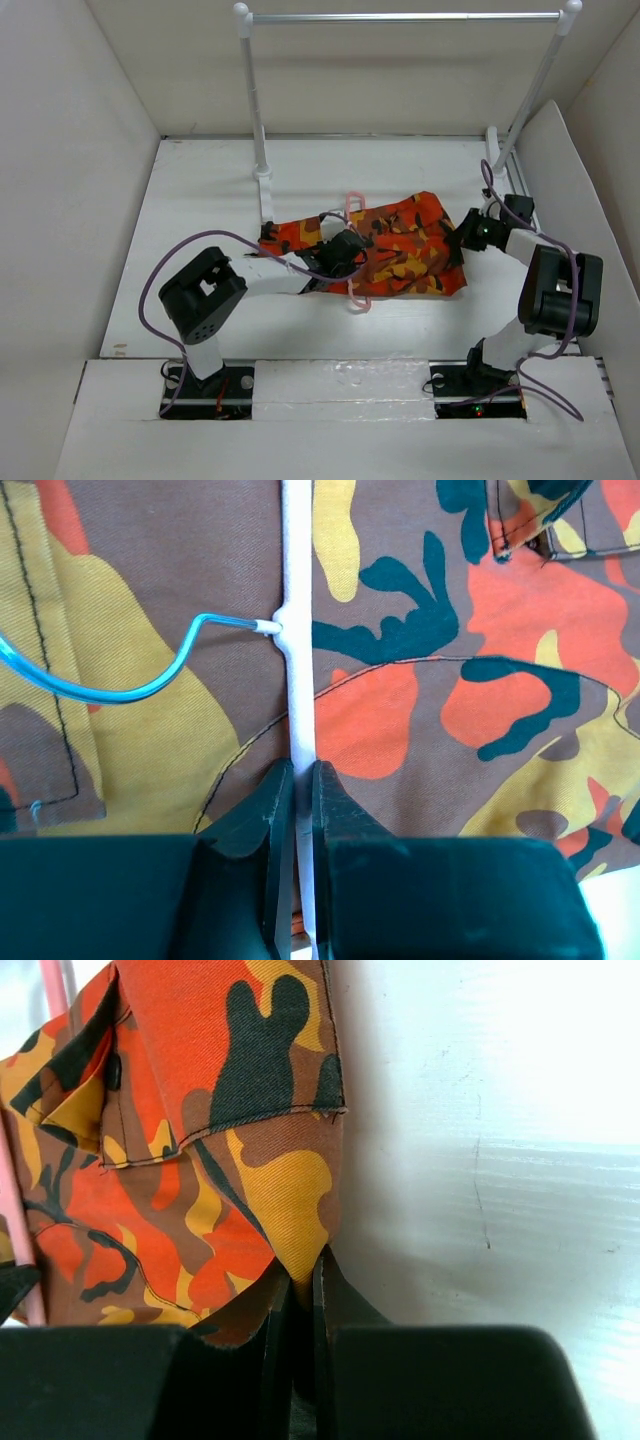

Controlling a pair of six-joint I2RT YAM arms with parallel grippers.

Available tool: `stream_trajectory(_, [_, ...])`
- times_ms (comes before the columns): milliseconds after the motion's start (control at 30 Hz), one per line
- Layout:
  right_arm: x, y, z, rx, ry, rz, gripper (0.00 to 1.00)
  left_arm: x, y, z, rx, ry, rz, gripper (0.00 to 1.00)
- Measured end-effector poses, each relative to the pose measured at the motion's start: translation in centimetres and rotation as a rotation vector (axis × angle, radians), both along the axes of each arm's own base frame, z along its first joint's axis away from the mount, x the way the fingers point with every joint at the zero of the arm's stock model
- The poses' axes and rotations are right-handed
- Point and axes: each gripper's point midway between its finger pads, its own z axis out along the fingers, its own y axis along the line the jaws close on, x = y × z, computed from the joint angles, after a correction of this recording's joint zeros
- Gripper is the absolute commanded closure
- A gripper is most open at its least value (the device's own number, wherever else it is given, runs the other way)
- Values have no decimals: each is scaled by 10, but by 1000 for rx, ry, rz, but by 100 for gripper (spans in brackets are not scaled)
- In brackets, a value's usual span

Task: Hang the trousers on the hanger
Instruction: Place the trousers on the hanger, then place the hanger at the clothesline.

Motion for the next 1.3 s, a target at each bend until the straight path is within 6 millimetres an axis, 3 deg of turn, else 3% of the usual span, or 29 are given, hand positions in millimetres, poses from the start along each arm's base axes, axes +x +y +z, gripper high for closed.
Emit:
stream_trajectory(67, [-1, 2, 1, -16, 3, 1, 100, -1, -1, 3, 9, 1, 6, 100])
stream_trajectory(100, [-1, 2, 1, -26, 4, 0, 95, -1, -2, 6, 12, -3, 5, 100])
stream_trajectory(167, [-2, 3, 0, -41, 9, 2, 83, -4, -4, 14, 12, -14, 2, 100])
stream_trajectory(200, [-3, 3, -2, -49, 19, 1, 64, -5, -4, 18, 12, -19, 0, 100])
stream_trajectory(233, [-4, 5, -2, -52, 19, 8, 63, -7, -4, 23, 8, -24, -2, 100])
stream_trajectory(267, [-5, 6, -2, -60, 24, 13, 53, -9, -5, 28, 6, -31, -6, 100])
stream_trajectory(333, [-5, 7, 1, -84, 24, 15, 43, -12, -4, 37, 8, -46, -4, 100])
stream_trajectory(433, [-1, 8, 21, -119, -15, 21, 32, -16, -5, 49, 31, -69, 2, 100])
stream_trajectory(567, [2, 22, 65, -202, -112, 59, 30, -20, -6, 62, 70, -99, 10, 100])
stream_trajectory(667, [-9, 64, 125, -245, -283, 155, 32, -21, -13, 86, 52, -136, 6, 100])
stream_trajectory(833, [-74, 140, 218, -123, -591, 321, 41, -16, -15, 139, -19, -226, 21, 100])
stream_trajectory(900, [-104, 160, 230, -29, -647, 376, 40, -14, -14, 155, -49, -254, 29, 100])
stream_trajectory(967, [-123, 176, 226, 53, -649, 423, 37, -13, -15, 163, -66, -266, 32, 100])
stream_trajectory(1067, [-144, 203, 197, 129, -539, 507, 34, -13, -17, 164, -73, -267, 30, 100])
stream_trajectory(1167, [-156, 227, 173, 164, -433, 580, 33, -13, -18, 164, -77, -267, 29, 100])
stream_trajectory(1300, [-162, 249, 164, 201, -389, 621, 33, -13, -18, 164, -80, -265, 30, 100])
